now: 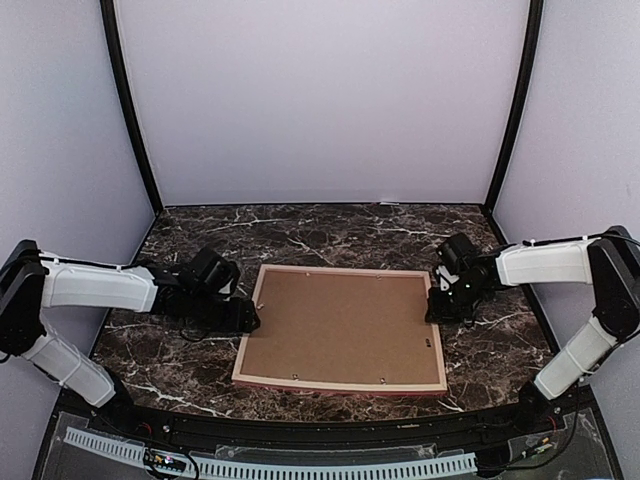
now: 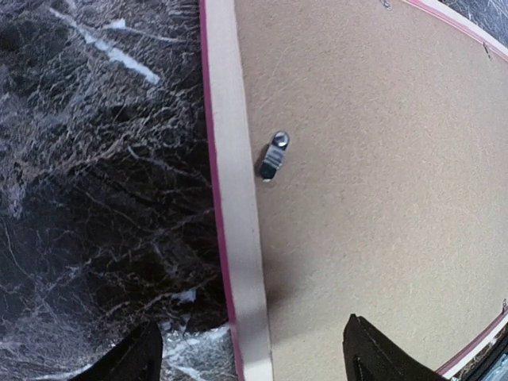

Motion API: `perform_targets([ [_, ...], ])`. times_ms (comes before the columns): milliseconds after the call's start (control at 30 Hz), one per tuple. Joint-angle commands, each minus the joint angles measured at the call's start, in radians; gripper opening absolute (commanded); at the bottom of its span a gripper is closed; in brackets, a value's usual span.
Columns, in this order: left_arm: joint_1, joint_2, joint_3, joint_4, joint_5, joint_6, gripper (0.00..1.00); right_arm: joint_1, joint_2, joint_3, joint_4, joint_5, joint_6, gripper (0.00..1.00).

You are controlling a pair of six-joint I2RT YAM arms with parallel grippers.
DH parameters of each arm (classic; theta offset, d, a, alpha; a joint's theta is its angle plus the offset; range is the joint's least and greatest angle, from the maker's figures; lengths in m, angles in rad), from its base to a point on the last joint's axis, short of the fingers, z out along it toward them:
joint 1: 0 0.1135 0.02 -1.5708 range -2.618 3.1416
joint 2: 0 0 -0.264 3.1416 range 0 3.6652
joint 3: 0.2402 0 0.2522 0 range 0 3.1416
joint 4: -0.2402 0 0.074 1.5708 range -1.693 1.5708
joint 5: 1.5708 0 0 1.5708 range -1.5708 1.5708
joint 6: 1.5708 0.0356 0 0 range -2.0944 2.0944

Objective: Put the photo into the frame
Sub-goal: Rotate the fastener at the center of the board.

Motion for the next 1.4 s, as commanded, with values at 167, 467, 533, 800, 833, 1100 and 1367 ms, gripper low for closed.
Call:
perform_targets([
  [167, 0.068, 0.140, 0.185, -0.079, -0.011, 0.169, 0.82, 0.006, 0.055, 0.027, 0.017, 0.060, -0.082, 0.19],
  [467, 0.127, 0.257, 0.284, -0.090, 0.042, 0.254, 0.79, 0.005, 0.065, 0.033, 0.030, 0.047, -0.090, 0.19],
  [533, 0.129, 0.276, 0.300, -0.096, 0.049, 0.266, 0.77, 0.006, 0.071, 0.033, 0.034, 0.035, -0.090, 0.19],
  [800, 0.129, 0.319, 0.316, -0.105, 0.066, 0.288, 0.66, 0.005, 0.076, 0.033, 0.040, 0.019, -0.094, 0.18],
  [833, 0.129, 0.324, 0.318, -0.105, 0.064, 0.289, 0.64, 0.005, 0.077, 0.033, 0.040, 0.020, -0.094, 0.18],
  [1100, 0.132, 0.346, 0.321, -0.093, 0.061, 0.309, 0.45, 0.004, 0.084, 0.031, 0.041, 0.017, -0.099, 0.18],
  [1367, 0.135, 0.346, 0.310, -0.080, 0.064, 0.328, 0.32, 0.004, 0.091, 0.029, 0.047, 0.011, -0.101, 0.17],
])
